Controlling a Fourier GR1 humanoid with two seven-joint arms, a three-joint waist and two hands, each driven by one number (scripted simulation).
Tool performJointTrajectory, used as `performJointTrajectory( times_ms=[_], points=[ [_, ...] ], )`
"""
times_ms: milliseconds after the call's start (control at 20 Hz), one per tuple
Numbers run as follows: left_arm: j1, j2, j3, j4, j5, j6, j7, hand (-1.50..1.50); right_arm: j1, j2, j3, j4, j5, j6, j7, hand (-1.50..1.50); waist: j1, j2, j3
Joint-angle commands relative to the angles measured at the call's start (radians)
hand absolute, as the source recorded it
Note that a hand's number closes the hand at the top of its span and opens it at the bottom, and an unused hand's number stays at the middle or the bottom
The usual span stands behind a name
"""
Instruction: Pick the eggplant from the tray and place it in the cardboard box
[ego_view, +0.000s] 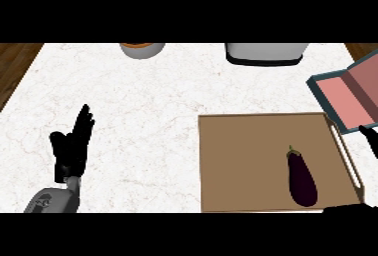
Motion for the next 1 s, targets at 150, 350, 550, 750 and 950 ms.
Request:
performJointTrajectory(
  times_ms=[150, 350, 550, 750, 950],
  points=[
    [0.0, -0.023, -0.009, 0.013, -0.023, 0.003, -0.028, 0.0, -0.146, 0.042, 0.03, 0.13, -0.069, 0.175, 0.23, -1.5, 0.003, 0.001, 0.001],
    [-0.045, -0.028, -0.001, 0.029, -0.019, 0.008, 0.015, 0.0, -0.181, 0.104, 0.098, 0.173, -0.049, 0.18, 0.301, -1.5, -0.001, 0.001, 0.001],
    [0.025, -0.024, -0.003, -0.034, -0.013, -0.002, 0.008, 0.0, -0.206, 0.16, 0.121, 0.26, -0.012, 0.157, 0.287, -1.5, 0.005, -0.002, 0.002],
    [0.017, -0.019, 0.005, -0.016, -0.024, -0.008, 0.002, 0.0, -0.254, 0.224, 0.144, 0.275, 0.016, 0.171, 0.348, -1.5, 0.0, -0.003, 0.001],
    [0.03, -0.02, 0.007, -0.018, -0.034, 0.0, -0.005, 0.0, -0.281, 0.267, 0.16, 0.344, 0.058, 0.182, 0.364, -1.5, 0.003, -0.004, 0.001]
  ],
)
